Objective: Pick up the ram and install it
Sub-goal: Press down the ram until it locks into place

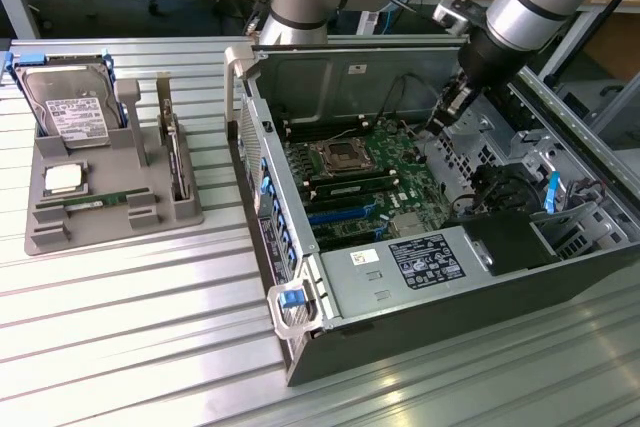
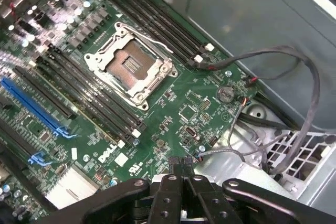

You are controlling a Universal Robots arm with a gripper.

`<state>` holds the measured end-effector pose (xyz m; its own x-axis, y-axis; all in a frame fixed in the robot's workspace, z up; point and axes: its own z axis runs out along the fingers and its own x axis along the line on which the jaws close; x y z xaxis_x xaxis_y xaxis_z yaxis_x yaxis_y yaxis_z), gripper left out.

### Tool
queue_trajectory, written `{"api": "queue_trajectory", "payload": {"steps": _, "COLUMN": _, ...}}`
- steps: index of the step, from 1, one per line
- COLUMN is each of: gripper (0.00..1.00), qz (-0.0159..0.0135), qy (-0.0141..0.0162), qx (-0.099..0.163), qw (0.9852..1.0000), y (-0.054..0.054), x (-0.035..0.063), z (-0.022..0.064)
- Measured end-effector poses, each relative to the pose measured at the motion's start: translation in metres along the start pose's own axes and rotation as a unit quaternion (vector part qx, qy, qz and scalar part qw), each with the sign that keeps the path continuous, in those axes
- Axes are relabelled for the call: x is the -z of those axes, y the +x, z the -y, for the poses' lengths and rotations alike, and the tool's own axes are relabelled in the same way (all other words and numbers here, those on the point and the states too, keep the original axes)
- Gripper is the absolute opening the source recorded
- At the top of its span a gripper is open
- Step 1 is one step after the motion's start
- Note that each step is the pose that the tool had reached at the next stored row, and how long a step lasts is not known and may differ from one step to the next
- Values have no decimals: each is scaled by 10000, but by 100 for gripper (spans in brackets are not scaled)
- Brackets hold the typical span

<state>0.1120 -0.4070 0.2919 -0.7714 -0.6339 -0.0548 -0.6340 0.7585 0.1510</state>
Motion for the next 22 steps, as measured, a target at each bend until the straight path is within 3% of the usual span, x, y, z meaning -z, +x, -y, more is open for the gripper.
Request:
{"api": "queue_trajectory", "payload": {"steps": 3, "gripper": 11, "qz": 55, "qy": 20, "qx": -359, "qw": 9993, "y": 0, "x": -1, "z": 0}}
{"api": "queue_trajectory", "payload": {"steps": 4, "gripper": 11, "qz": 85, "qy": 31, "qx": -555, "qw": 9984, "y": 0, "x": -1, "z": 0}}
{"api": "queue_trajectory", "payload": {"steps": 8, "gripper": 11, "qz": 140, "qy": 51, "qx": -919, "qw": 9957, "y": 0, "x": -1, "z": 0}}
{"api": "queue_trajectory", "payload": {"steps": 9, "gripper": 11, "qz": 158, "qy": 58, "qx": -1034, "qw": 9945, "y": 0, "x": -1, "z": 0}}
{"api": "queue_trajectory", "payload": {"steps": 11, "gripper": 11, "qz": 203, "qy": 75, "qx": -1334, "qw": 9908, "y": 0, "x": -2, "z": 1}}
{"api": "queue_trajectory", "payload": {"steps": 13, "gripper": 11, "qz": 230, "qy": 84, "qx": -1508, "qw": 9883, "y": 0, "x": -2, "z": 1}}
{"api": "queue_trajectory", "payload": {"steps": 15, "gripper": 11, "qz": 276, "qy": 100, "qx": -1805, "qw": 9831, "y": 0, "x": -3, "z": 0}}
{"api": "queue_trajectory", "payload": {"steps": 16, "gripper": 11, "qz": 287, "qy": 104, "qx": -1880, "qw": 9817, "y": 0, "x": -3, "z": 0}}
{"api": "queue_trajectory", "payload": {"steps": 19, "gripper": 11, "qz": 346, "qy": 126, "qx": -2265, "qw": 9733, "y": 0, "x": -4, "z": 1}}
{"api": "queue_trajectory", "payload": {"steps": 21, "gripper": 11, "qz": 387, "qy": 140, "qx": -2533, "qw": 9665, "y": 0, "x": -4, "z": 1}}
{"api": "queue_trajectory", "payload": {"steps": 22, "gripper": 11, "qz": 411, "qy": 149, "qx": -2690, "qw": 9622, "y": 0, "x": -4, "z": 1}}
